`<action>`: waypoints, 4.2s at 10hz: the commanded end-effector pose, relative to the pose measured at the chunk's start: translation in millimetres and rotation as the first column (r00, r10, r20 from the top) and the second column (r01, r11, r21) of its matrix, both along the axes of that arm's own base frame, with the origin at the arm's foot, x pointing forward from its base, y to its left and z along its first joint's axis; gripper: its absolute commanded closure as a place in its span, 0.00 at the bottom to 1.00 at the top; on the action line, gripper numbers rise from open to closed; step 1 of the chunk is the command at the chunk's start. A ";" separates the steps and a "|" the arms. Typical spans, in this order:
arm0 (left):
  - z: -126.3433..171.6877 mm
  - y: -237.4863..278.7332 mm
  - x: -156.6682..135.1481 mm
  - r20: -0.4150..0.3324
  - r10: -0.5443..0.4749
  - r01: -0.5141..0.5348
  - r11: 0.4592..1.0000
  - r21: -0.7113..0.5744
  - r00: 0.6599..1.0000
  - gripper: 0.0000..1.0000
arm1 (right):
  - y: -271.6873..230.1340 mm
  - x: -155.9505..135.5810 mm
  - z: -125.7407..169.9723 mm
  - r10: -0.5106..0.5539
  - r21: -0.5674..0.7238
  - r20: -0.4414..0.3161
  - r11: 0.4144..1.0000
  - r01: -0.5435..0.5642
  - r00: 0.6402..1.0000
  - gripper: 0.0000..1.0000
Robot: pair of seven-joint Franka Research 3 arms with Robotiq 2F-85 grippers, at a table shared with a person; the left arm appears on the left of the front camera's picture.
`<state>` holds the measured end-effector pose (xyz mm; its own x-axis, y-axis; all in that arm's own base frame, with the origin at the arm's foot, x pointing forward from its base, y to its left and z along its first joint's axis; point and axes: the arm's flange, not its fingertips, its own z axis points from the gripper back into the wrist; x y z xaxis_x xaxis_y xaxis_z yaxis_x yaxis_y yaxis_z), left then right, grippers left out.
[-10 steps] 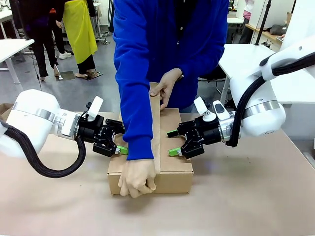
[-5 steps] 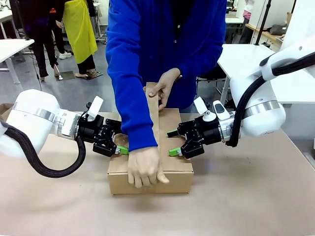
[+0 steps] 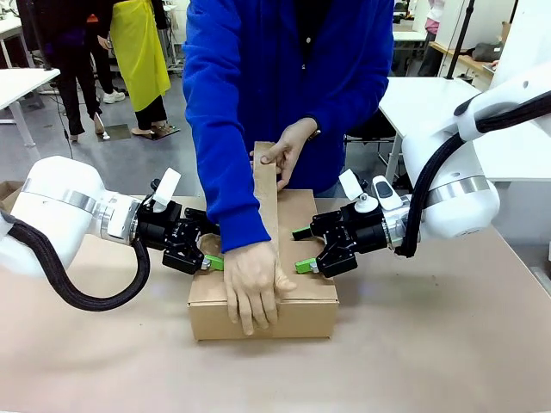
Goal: Pack the gift set into the box.
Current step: Press and hold the closed box until the human finishes sealing it.
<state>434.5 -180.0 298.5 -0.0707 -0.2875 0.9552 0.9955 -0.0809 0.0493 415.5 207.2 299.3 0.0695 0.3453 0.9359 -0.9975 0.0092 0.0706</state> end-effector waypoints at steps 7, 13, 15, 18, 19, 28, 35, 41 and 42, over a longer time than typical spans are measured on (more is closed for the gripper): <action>-2.5 0.4 -1.0 -0.004 0.001 -0.001 1.000 0.003 1.000 0.00 | 0.4 -0.7 -1.6 -0.001 -0.003 -0.003 1.000 0.001 1.000 0.00; -2.5 0.4 -1.0 -0.004 0.001 -0.001 1.000 0.003 1.000 0.00 | 0.4 -0.7 -1.6 -0.001 -0.003 -0.003 1.000 0.001 1.000 0.00; -2.5 0.4 -1.0 -0.004 0.001 -0.001 1.000 0.003 1.000 0.00 | 0.4 -0.7 -1.6 -0.001 -0.003 -0.003 1.000 0.001 1.000 0.00; -2.5 0.4 -1.0 -0.004 0.001 -0.001 1.000 0.003 1.000 0.00 | 0.4 -0.7 -1.6 -0.001 -0.003 -0.003 1.000 0.001 1.000 0.00; -2.5 0.4 -1.0 -0.004 0.001 -0.001 1.000 0.003 1.000 0.00 | 0.4 -0.7 -1.6 -0.001 -0.003 -0.003 1.000 0.001 1.000 0.00; -2.5 0.4 -1.0 -0.004 0.001 -0.001 1.000 0.003 1.000 0.00 | 0.4 -0.7 -1.6 -0.001 -0.003 -0.003 1.000 0.001 1.000 0.00; -2.5 0.4 -1.0 -0.004 0.001 -0.001 1.000 0.003 1.000 0.00 | 0.4 -0.7 -1.6 -0.001 -0.003 -0.003 1.000 0.001 1.000 0.00; 55.7 180.6 -74.4 0.328 0.103 0.065 0.884 -0.464 0.939 0.00 | -191.0 -111.6 55.6 -0.579 0.212 0.141 0.810 0.546 0.803 0.00; 46.6 193.8 -78.2 0.303 0.127 0.036 0.876 -0.480 0.945 0.00 | -208.5 -125.3 47.1 -0.650 0.220 0.134 0.756 0.617 0.748 0.00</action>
